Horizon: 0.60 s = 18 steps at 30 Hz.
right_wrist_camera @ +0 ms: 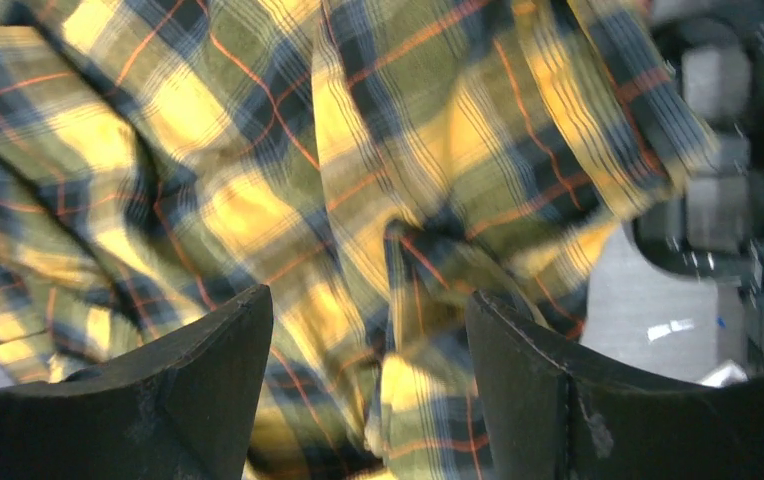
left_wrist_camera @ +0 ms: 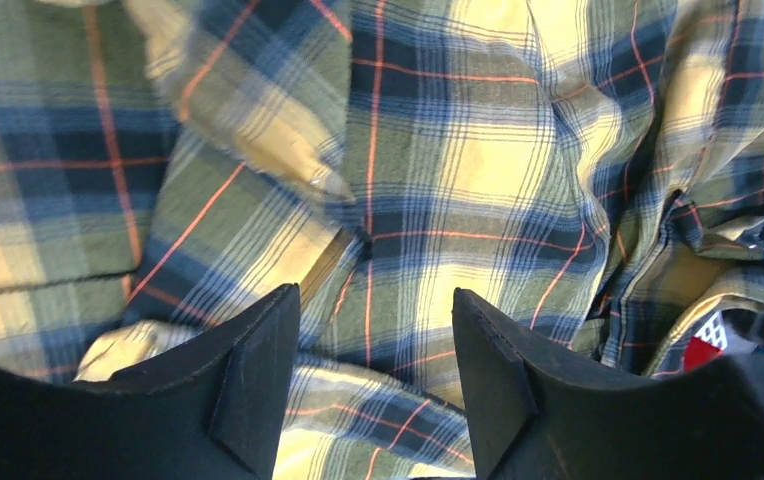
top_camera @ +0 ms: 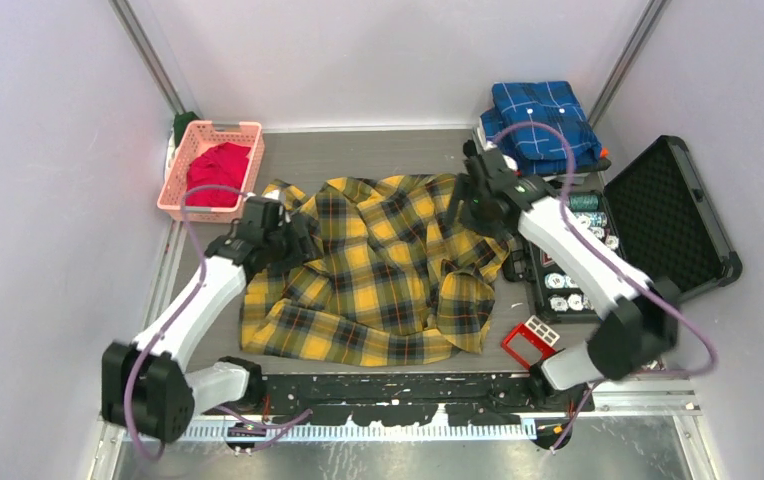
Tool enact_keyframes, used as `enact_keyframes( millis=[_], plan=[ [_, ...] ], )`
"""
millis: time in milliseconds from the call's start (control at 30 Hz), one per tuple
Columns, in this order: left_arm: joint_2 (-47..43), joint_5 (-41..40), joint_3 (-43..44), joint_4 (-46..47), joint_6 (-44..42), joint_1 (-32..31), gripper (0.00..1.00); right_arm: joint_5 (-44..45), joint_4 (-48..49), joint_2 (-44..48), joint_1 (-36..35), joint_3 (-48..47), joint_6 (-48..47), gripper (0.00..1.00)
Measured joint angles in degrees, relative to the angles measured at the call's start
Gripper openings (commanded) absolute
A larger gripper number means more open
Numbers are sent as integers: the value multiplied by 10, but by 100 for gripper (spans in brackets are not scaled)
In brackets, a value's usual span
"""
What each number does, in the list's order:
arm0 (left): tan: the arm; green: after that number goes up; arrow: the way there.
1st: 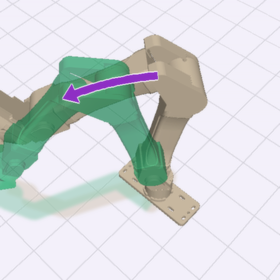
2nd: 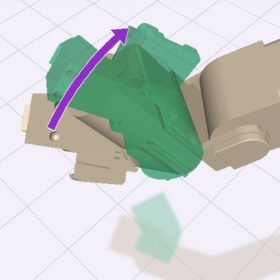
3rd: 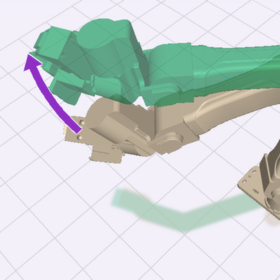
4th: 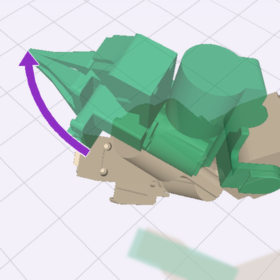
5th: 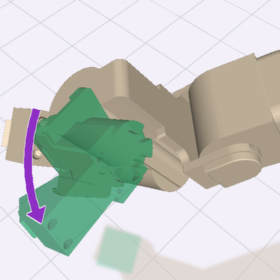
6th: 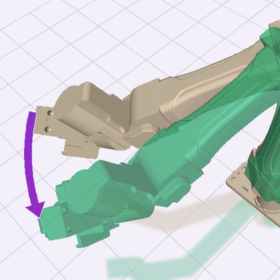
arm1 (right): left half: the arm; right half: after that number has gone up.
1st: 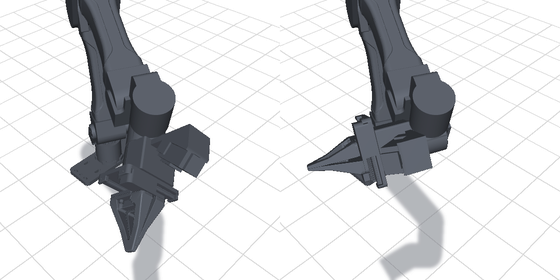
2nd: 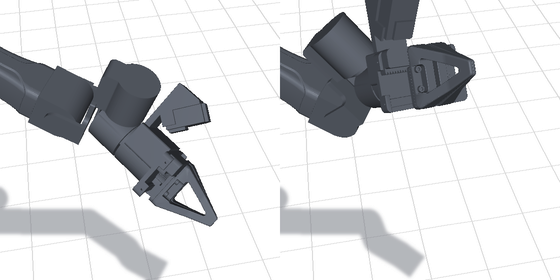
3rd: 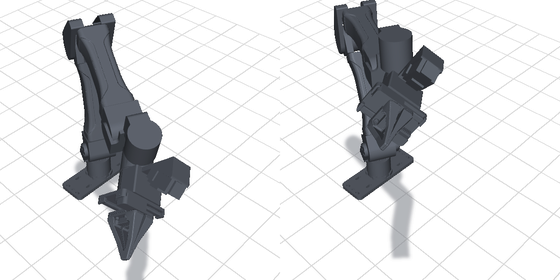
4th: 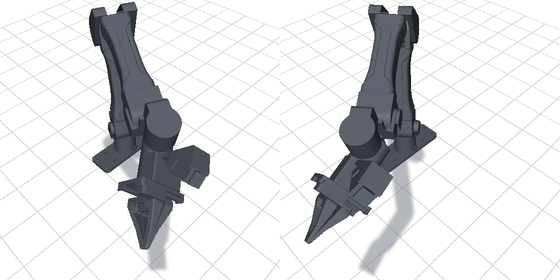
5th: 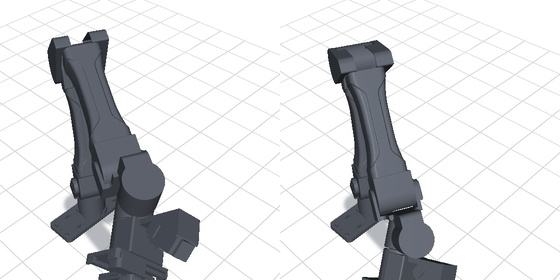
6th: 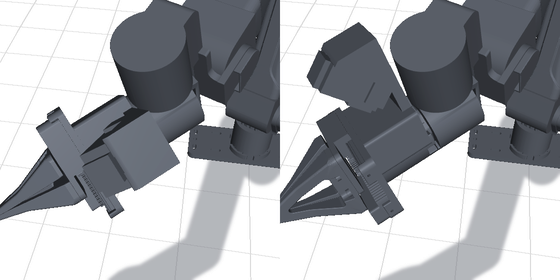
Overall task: Fold and stack the mixed laundry pile
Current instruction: Flatten out the shirt at the center of the board.
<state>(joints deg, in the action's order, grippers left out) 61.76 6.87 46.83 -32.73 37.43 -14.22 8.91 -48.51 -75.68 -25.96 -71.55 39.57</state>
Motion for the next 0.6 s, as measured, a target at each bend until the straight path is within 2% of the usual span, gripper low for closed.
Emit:
enact_keyframes(
  millis=[100, 333, 500, 600],
  plan=[
    [80, 0, 30, 25, -15, -28, 50, -6, 15, -135, -2, -72, -28, 74],
    [257, -3, 100, 79, -34, -37, 45, -53, 33, -405, -2, -298, -69, 68],
    [337, -35, 99, 82, -35, -37, 44, -71, 28, -523, 4, -356, -75, 68],
    [347, -64, 98, 83, -36, -32, 44, -80, 21, -544, 19, -352, -68, 68]
  ],
)
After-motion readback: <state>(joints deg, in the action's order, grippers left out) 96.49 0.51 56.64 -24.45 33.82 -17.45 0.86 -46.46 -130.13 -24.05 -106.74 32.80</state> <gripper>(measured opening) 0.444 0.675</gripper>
